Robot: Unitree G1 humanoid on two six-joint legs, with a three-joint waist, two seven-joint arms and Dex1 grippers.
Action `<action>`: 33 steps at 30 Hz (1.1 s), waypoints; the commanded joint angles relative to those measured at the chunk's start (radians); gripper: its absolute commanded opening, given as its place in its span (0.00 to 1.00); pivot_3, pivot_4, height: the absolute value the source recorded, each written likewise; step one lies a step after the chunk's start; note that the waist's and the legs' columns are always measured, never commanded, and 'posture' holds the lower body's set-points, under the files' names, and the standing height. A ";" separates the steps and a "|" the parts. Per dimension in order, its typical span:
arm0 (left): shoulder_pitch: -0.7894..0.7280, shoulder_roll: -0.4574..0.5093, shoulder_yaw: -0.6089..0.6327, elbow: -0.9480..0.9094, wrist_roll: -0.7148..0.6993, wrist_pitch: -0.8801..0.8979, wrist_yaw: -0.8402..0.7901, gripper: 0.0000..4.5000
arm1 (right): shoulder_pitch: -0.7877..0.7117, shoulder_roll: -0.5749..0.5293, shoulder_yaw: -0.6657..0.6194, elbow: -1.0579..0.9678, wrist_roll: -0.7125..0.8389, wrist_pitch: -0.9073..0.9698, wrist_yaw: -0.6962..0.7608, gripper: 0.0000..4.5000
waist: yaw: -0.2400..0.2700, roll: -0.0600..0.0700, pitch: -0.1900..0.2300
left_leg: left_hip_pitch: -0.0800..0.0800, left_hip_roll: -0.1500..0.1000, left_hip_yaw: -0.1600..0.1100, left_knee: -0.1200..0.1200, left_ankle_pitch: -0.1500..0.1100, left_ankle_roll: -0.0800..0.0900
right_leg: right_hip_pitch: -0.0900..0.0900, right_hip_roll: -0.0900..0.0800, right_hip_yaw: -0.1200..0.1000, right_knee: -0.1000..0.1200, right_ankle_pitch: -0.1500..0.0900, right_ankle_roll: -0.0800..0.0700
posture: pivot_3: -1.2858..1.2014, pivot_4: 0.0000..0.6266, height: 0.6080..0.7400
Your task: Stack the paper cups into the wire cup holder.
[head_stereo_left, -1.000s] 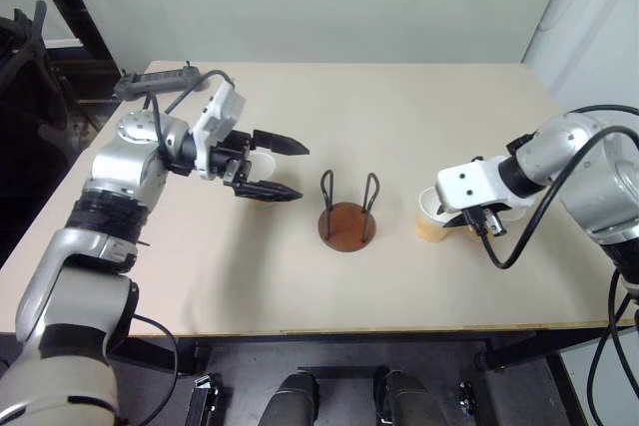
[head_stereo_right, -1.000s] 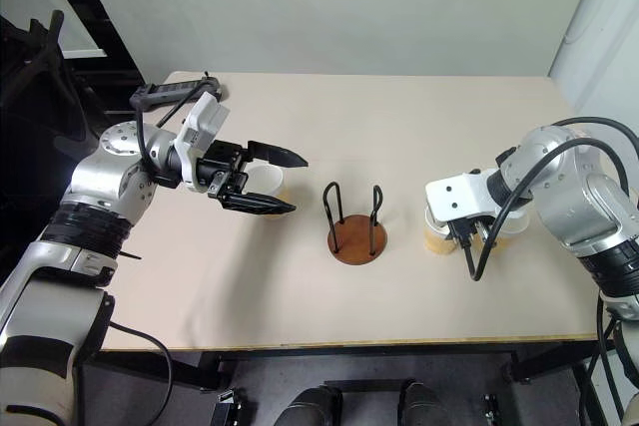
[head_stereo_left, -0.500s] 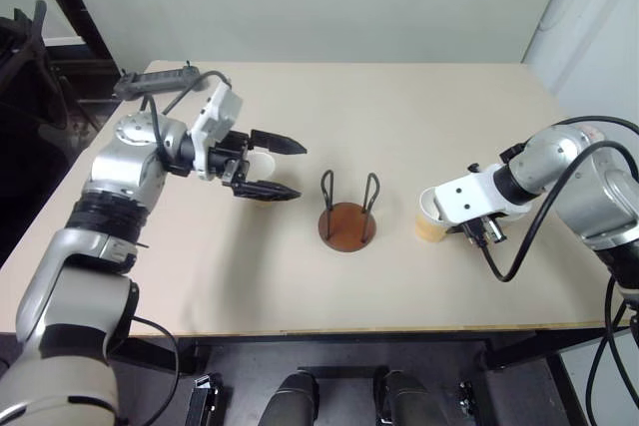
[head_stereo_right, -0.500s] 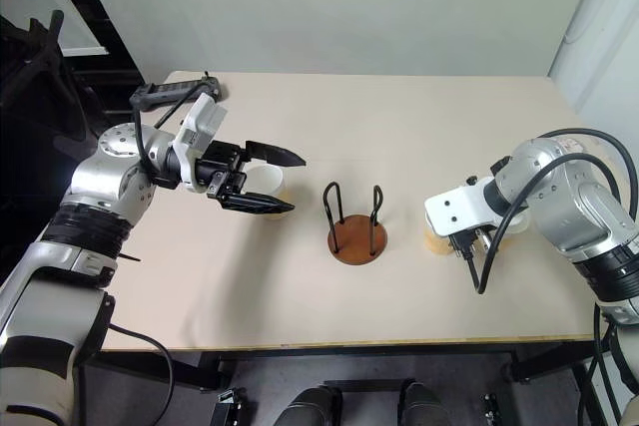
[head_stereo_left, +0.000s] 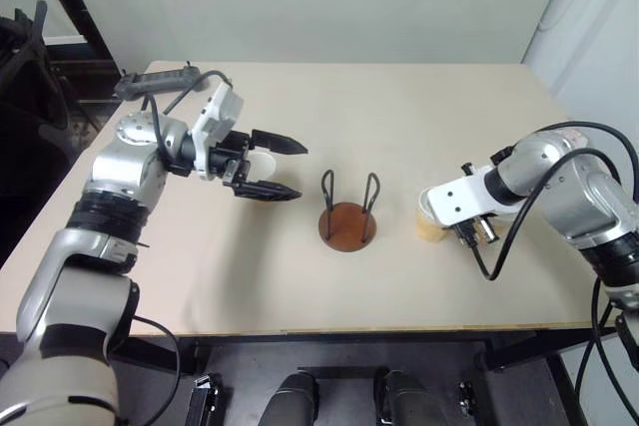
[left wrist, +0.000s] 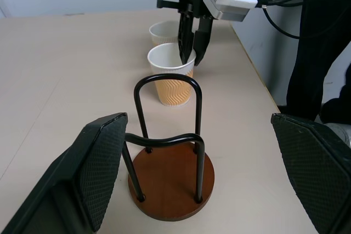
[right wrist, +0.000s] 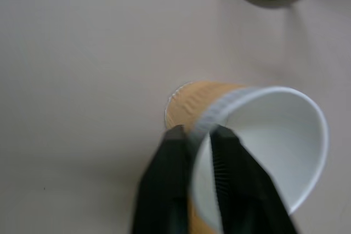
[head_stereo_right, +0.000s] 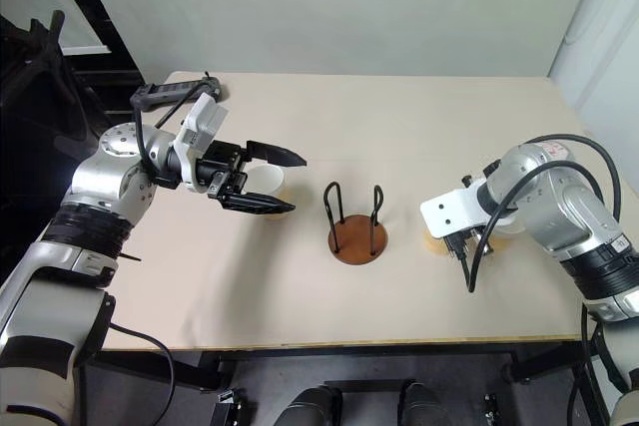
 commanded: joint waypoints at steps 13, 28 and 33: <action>-0.011 0.006 0.027 -0.010 -0.008 0.003 -0.033 1.00 | -0.113 -0.026 -0.066 0.014 -0.005 -0.043 0.032 0.01 | -0.001 0.000 0.000 | 0.000 0.000 0.000 0.000 0.000 0.000 | 0.001 0.000 0.000 0.000 0.000 0.000 | 0.52 0.24 1.00; -0.021 -0.017 -0.020 0.081 0.011 -0.053 -0.033 1.00 | -0.503 0.056 -0.010 0.130 0.070 -0.014 0.080 0.01 | 0.000 0.000 0.000 | -0.001 0.000 -0.002 -0.002 -0.002 -0.001 | 0.000 0.000 0.000 -0.003 -0.001 -0.001 | 0.52 0.24 1.00; -0.020 -0.022 -0.033 0.090 0.008 -0.062 -0.033 1.00 | -0.574 0.058 0.020 0.120 0.135 0.032 0.080 0.01 | 0.001 0.000 0.000 | -0.001 -0.001 -0.003 -0.004 -0.002 -0.001 | -0.001 0.000 0.000 -0.005 -0.002 -0.002 | 0.52 0.24 1.00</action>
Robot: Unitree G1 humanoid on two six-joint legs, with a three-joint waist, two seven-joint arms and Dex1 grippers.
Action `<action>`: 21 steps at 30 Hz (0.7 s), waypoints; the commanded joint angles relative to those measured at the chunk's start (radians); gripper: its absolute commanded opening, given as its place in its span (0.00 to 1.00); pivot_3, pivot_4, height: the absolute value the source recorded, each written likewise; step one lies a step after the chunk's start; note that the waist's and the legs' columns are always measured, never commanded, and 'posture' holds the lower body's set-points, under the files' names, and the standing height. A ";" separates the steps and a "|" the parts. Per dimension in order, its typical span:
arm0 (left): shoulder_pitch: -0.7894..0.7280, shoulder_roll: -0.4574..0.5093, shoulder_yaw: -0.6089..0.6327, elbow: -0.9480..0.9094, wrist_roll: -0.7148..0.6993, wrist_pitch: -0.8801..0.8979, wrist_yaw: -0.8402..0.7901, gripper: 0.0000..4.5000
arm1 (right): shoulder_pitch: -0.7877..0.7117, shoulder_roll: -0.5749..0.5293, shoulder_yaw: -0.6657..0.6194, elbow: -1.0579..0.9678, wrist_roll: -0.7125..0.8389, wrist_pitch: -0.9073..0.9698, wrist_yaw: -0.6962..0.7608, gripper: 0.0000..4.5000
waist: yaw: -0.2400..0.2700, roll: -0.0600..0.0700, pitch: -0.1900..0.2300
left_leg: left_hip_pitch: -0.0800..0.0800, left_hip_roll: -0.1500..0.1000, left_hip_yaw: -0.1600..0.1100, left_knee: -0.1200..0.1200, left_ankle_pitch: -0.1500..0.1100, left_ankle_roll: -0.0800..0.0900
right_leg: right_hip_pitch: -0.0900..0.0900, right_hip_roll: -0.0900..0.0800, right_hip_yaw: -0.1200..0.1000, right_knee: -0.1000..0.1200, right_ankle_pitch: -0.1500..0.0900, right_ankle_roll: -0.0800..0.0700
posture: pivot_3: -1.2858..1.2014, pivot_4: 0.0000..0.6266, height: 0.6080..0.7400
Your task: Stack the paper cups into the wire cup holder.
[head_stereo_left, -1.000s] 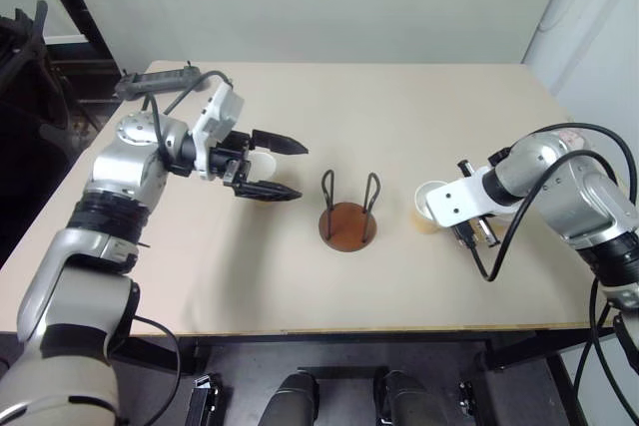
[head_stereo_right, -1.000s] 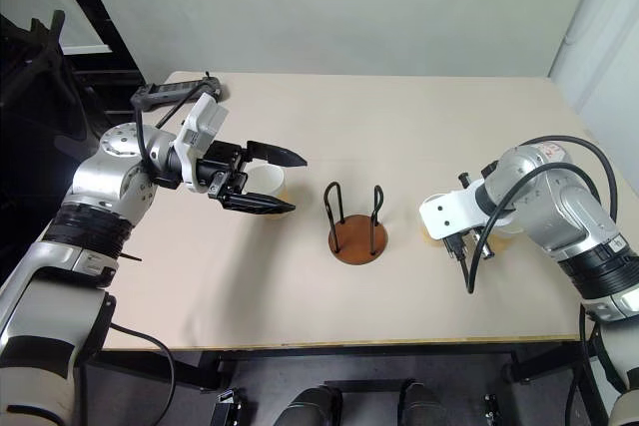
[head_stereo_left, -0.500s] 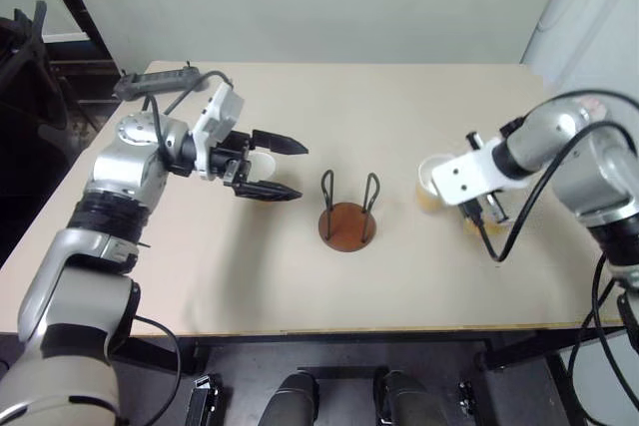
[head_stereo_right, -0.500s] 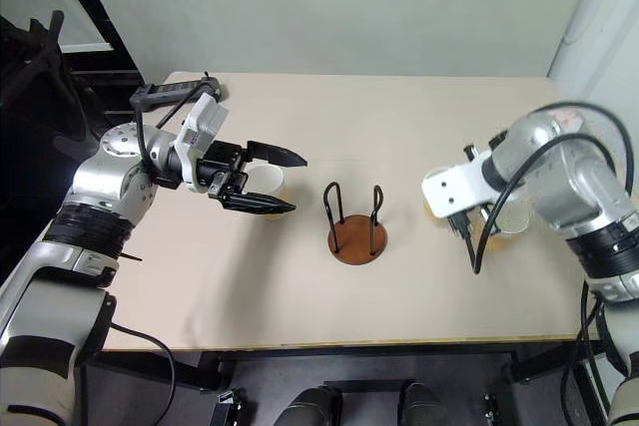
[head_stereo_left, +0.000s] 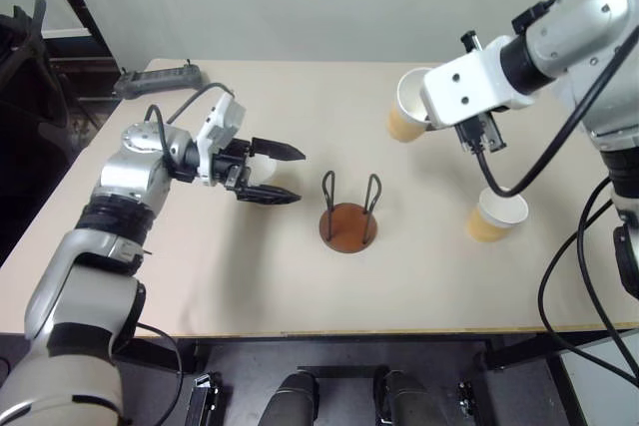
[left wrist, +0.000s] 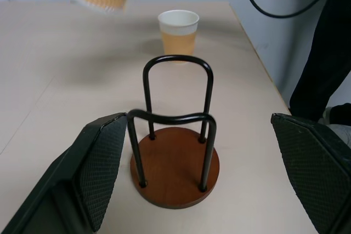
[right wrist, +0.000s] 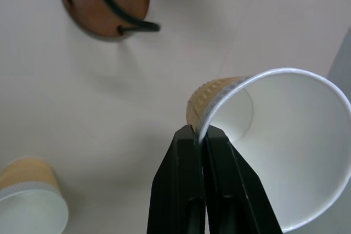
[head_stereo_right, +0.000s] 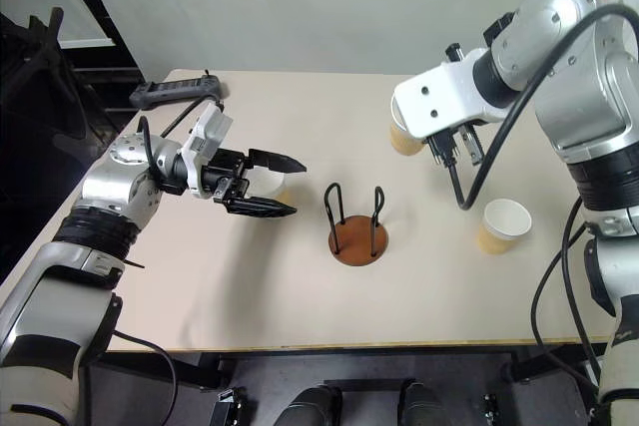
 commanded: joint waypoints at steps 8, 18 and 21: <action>-0.044 -0.026 -0.019 0.028 0.005 -0.038 -0.033 1.00 | -0.065 -0.075 0.091 -0.149 0.203 0.167 0.005 0.01 | 0.002 0.000 0.000 | 0.000 0.000 0.000 -0.003 0.000 -0.001 | 0.000 0.000 0.000 -0.002 -0.002 0.001 | 0.52 0.24 1.00; -0.058 -0.063 -0.047 0.096 0.006 -0.099 -0.033 1.00 | -0.119 -0.056 0.164 -0.188 0.281 0.234 0.005 0.01 | 0.001 0.000 0.000 | 0.000 0.000 0.000 -0.003 0.000 0.000 | 0.000 0.000 0.000 -0.001 -0.002 0.002 | 0.52 0.24 1.00; -0.055 -0.063 -0.049 0.101 0.003 -0.109 -0.033 1.00 | -0.120 -0.039 0.173 -0.181 0.288 0.243 0.005 0.01 | 0.001 0.000 0.000 | 0.000 0.000 0.000 -0.003 0.000 0.000 | 0.000 0.000 0.000 -0.001 -0.002 0.002 | 0.52 0.24 1.00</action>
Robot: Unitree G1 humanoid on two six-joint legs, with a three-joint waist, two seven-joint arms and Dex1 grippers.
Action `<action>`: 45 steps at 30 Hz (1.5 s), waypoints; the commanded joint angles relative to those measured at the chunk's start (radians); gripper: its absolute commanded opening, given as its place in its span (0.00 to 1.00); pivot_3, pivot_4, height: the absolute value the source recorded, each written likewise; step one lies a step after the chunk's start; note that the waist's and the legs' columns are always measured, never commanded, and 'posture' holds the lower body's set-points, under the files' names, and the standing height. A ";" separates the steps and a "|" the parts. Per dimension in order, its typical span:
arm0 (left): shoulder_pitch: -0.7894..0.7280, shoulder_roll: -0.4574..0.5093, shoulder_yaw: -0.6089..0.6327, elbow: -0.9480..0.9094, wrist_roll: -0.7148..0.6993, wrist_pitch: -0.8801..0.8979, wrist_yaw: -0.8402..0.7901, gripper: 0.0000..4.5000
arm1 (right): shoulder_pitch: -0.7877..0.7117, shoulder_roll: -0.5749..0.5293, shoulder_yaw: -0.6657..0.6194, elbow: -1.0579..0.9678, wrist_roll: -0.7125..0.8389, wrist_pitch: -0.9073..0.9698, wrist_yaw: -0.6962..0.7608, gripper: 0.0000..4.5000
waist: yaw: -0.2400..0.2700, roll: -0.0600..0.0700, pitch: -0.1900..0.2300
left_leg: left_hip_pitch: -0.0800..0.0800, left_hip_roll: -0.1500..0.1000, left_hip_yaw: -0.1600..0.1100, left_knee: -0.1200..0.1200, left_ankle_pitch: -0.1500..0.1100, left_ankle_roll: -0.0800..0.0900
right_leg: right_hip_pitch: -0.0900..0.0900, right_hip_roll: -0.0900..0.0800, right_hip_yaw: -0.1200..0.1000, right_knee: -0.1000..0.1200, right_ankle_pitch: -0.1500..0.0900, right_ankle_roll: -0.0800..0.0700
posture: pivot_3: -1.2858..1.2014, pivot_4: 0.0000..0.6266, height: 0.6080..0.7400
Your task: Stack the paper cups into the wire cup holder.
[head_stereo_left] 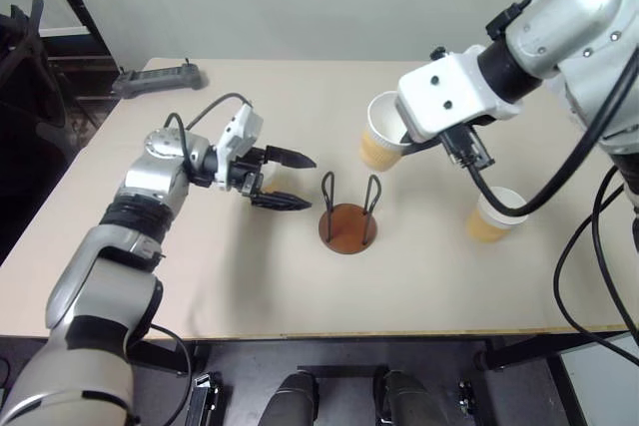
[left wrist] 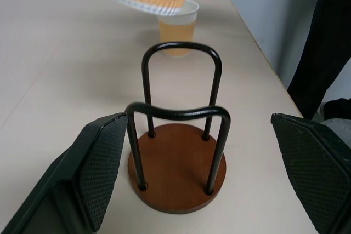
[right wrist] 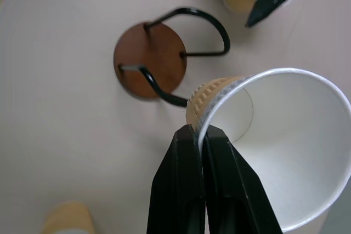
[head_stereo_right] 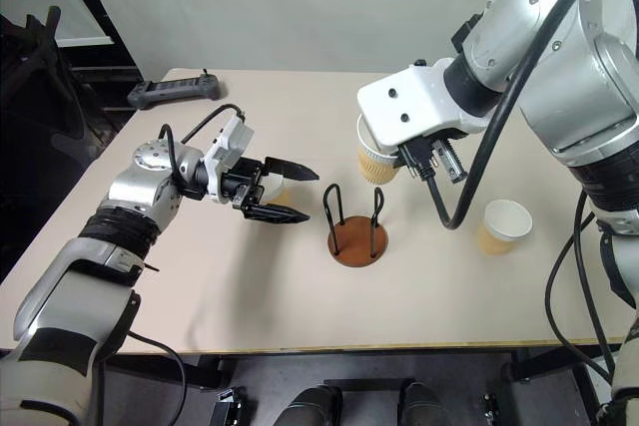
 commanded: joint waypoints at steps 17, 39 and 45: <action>0.001 0.027 0.039 -0.051 -0.021 -0.005 -0.033 1.00 | 0.017 0.114 -0.014 -0.054 0.040 0.112 0.004 0.01 | 0.000 0.000 0.000 | 0.000 0.000 0.000 0.001 0.000 0.000 | 0.000 0.000 0.000 0.002 0.000 0.000 | 0.52 0.24 1.00; 0.018 0.049 0.067 -0.112 -0.024 0.042 -0.033 1.00 | 0.095 0.158 0.003 0.033 -0.060 -0.038 0.004 0.01 | -0.001 0.000 0.000 | 0.002 0.000 0.000 0.004 0.001 -0.001 | -0.001 0.000 0.000 0.009 -0.001 -0.002 | 0.52 0.24 1.00; 0.025 0.058 0.062 -0.126 -0.031 0.047 -0.033 1.00 | 0.102 0.149 0.013 0.053 -0.079 -0.080 0.004 0.01 | -0.002 0.000 0.000 | 0.002 0.000 0.000 0.004 0.000 -0.001 | -0.001 0.000 0.000 0.009 -0.001 -0.003 | 0.52 0.24 1.00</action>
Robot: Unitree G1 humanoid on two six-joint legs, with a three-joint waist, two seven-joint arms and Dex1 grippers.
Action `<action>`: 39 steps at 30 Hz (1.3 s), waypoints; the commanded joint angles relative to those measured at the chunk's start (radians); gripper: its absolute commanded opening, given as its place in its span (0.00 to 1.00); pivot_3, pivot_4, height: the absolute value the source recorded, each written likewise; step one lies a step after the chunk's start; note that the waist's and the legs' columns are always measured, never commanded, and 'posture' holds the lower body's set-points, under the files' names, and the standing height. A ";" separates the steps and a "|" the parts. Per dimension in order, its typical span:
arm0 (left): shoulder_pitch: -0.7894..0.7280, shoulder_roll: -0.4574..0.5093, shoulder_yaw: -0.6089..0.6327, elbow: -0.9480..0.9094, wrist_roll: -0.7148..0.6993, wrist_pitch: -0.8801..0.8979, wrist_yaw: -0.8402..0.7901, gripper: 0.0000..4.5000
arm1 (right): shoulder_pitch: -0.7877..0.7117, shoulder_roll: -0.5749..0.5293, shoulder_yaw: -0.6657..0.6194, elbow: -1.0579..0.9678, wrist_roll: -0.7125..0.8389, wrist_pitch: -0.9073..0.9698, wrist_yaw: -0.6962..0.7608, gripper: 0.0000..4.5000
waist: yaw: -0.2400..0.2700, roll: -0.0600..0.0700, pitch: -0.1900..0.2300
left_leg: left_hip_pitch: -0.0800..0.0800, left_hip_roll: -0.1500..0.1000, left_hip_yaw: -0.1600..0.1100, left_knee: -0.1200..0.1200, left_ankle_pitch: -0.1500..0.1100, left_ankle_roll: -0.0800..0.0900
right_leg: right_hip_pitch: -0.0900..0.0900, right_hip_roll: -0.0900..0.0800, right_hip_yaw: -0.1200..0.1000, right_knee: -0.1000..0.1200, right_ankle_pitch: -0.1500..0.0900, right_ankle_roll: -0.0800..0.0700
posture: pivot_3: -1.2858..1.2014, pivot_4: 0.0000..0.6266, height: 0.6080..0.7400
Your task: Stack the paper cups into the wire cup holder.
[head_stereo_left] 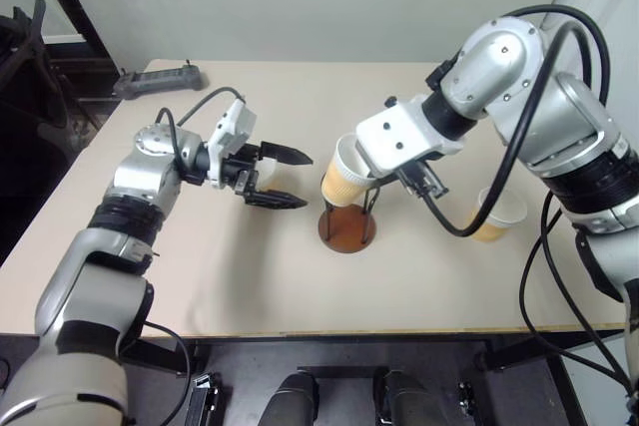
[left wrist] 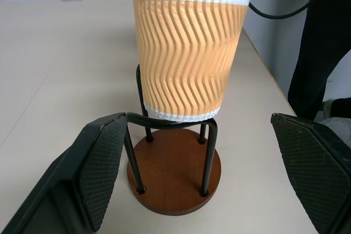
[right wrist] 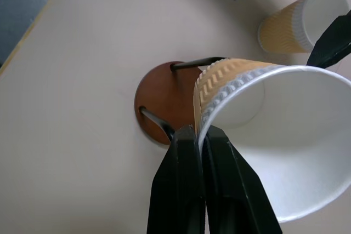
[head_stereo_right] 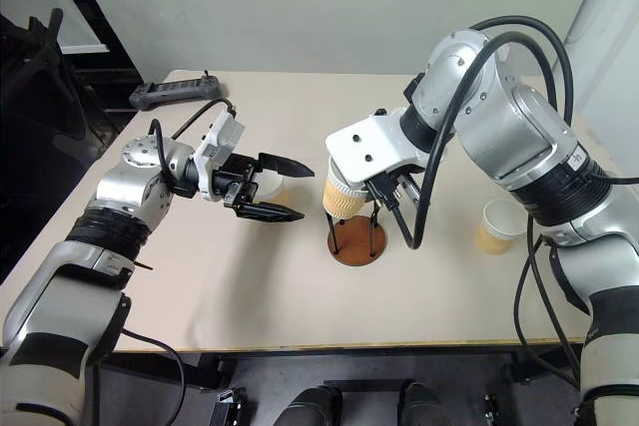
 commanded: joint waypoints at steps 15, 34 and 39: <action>0.001 0.022 0.014 -0.010 -0.027 -0.020 -0.033 1.00 | -0.024 -0.052 0.019 0.043 -0.023 -0.086 0.004 0.01 | 0.000 0.000 0.000 | 0.000 0.000 0.000 0.000 0.000 0.000 | 0.000 0.000 0.000 0.000 0.000 0.000 | 0.52 0.24 1.00; -0.009 0.016 0.022 -0.024 -0.024 -0.002 -0.033 1.00 | -0.003 0.023 -0.024 0.024 -0.069 -0.053 -0.011 0.09 | -0.001 0.000 0.000 | 0.000 0.000 0.000 0.000 0.000 0.000 | 0.000 0.000 0.000 0.000 0.000 0.000 | 0.52 0.24 1.00; -0.013 0.014 0.024 -0.023 -0.023 0.001 -0.033 1.00 | 0.004 0.034 -0.035 0.009 -0.072 -0.032 0.004 0.20 | 0.000 0.000 0.000 | 0.000 0.000 0.000 0.000 0.000 0.000 | 0.000 0.000 0.000 0.000 0.000 0.000 | 0.52 0.24 1.00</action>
